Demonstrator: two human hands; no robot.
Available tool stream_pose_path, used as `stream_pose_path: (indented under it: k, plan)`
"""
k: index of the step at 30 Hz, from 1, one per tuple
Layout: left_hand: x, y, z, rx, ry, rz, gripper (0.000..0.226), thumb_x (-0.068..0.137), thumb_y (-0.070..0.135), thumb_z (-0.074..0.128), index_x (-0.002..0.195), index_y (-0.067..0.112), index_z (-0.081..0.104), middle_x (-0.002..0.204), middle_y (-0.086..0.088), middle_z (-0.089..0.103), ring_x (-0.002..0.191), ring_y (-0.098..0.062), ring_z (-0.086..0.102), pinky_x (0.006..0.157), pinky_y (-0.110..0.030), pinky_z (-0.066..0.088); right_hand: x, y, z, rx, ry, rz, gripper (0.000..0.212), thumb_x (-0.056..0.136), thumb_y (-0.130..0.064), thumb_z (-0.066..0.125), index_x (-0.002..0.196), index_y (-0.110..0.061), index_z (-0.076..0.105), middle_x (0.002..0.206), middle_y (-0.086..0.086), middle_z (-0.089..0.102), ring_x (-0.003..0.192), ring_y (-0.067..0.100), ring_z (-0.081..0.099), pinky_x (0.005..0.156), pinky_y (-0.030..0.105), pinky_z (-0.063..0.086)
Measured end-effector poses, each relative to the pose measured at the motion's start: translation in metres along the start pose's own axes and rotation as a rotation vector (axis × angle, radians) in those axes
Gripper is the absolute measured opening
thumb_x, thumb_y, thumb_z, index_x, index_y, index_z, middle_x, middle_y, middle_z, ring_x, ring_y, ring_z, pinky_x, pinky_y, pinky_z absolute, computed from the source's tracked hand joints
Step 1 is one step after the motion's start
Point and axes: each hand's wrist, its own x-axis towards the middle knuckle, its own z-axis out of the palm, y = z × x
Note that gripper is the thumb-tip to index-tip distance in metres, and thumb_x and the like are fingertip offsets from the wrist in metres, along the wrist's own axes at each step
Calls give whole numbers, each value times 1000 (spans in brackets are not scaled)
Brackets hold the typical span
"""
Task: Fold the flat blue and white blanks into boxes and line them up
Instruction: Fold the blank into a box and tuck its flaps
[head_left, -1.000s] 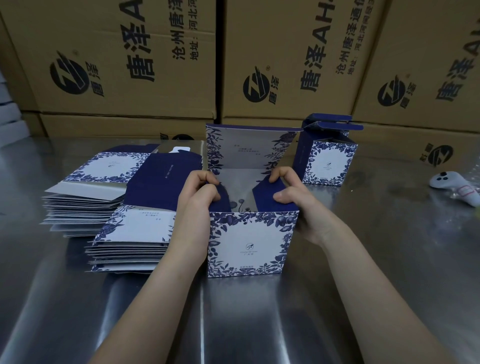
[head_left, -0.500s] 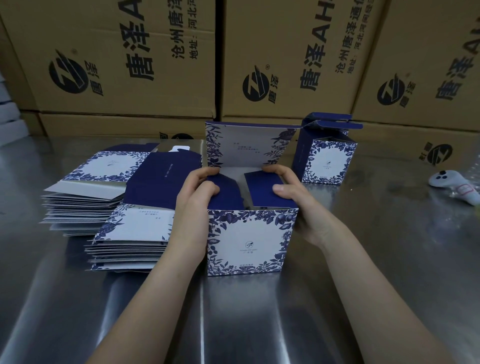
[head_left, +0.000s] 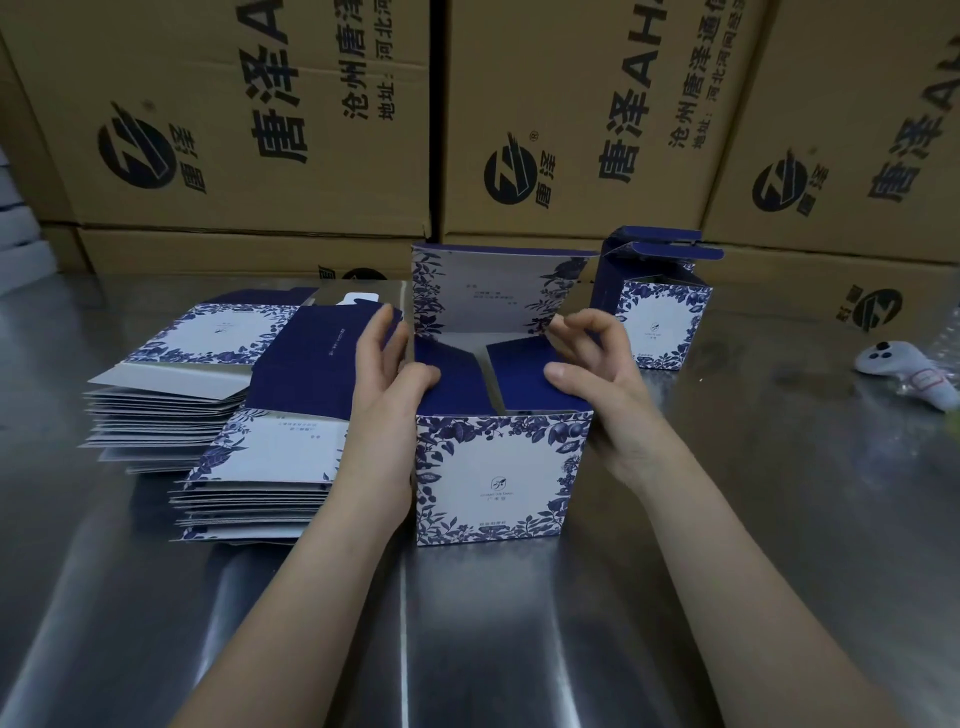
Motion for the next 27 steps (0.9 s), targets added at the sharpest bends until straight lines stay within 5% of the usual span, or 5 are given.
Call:
stream_pose_path:
  k: [6,9,13,18,27]
  plan:
    - [2,-2,1,31,-6,-4,38,99,9,47,113,41,63,104,29,70,104,-2,68,81,-24,58,-1,-2,2,-54,19,-63,55,77,-6,62,129,-22,53,126,0,64,123,13,55,97,31,50]
    - [3,-4,1,-30,38,-66,26,101,22,46,107,36,67,107,6,74,102,-17,70,82,-34,56,-2,-2,2,-108,26,-50,34,90,-3,51,120,-14,63,119,3,67,113,21,61,96,35,50]
    - [1,-6,2,-166,64,-91,21,100,30,48,105,27,68,93,6,74,97,-19,70,89,-39,54,-1,-4,2,12,13,35,43,89,-6,30,104,-13,69,128,-2,63,114,13,61,87,25,51]
    - [1,-10,0,-123,35,-67,21,96,12,51,106,26,63,116,5,68,89,-9,70,71,-25,56,0,-3,2,-16,18,20,35,84,-25,43,101,-8,69,130,-6,62,121,12,57,92,25,49]
    - [-1,-7,-1,-76,68,-34,32,91,3,55,111,23,69,91,7,75,79,-11,71,61,-24,55,-3,1,-1,-38,28,-16,27,91,3,47,95,-9,71,127,-7,64,109,10,64,76,20,53]
